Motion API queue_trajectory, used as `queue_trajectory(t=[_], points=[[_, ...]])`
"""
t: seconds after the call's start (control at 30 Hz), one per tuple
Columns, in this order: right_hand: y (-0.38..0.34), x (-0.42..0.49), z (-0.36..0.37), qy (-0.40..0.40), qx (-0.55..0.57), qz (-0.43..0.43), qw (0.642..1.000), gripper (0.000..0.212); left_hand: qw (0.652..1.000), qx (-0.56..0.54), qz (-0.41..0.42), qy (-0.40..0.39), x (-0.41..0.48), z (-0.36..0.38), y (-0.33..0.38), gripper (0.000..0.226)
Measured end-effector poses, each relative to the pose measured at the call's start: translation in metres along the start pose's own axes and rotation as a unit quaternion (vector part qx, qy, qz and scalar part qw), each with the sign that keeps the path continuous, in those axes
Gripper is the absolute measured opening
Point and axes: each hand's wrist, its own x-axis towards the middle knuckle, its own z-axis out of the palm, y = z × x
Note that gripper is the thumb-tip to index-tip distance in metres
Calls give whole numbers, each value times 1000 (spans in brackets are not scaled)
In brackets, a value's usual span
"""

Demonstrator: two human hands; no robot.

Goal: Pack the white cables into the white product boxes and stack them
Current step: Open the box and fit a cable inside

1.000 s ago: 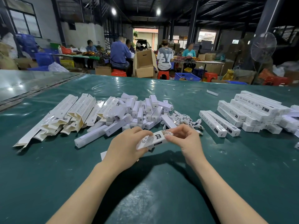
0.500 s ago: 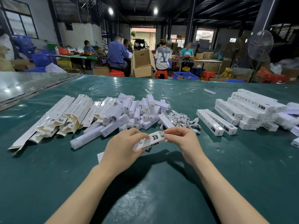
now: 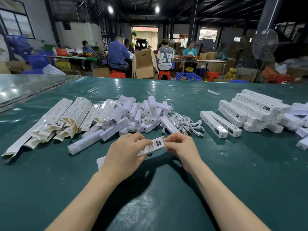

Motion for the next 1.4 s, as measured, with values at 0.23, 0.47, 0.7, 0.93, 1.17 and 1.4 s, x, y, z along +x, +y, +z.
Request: queue_trajectory(t=[0.23,0.47,0.7,0.93,1.17,1.4], points=[[-5,-4,2,-13,-63,-65,996,31,999,-28,-40,19,-1,1,2,37],[-7,-3,1,-58,39,-34,997,36,995,-54,-61,48,2,-4,-3,31],[-9,-6,2,40,-140,-157,977,35,995,-67,-67,40,1,-1,1,30],[-7,-3,5,-4,-124,-91,988,28,997,-25,-39,67,1,0,-2,32],[-5,-13,7,33,-283,-258,923,35,996,-40,-51,58,0,2,2,30],[-13,-12,17,32,50,-67,996,20,995,-26,-17,97,4,-3,4,40]])
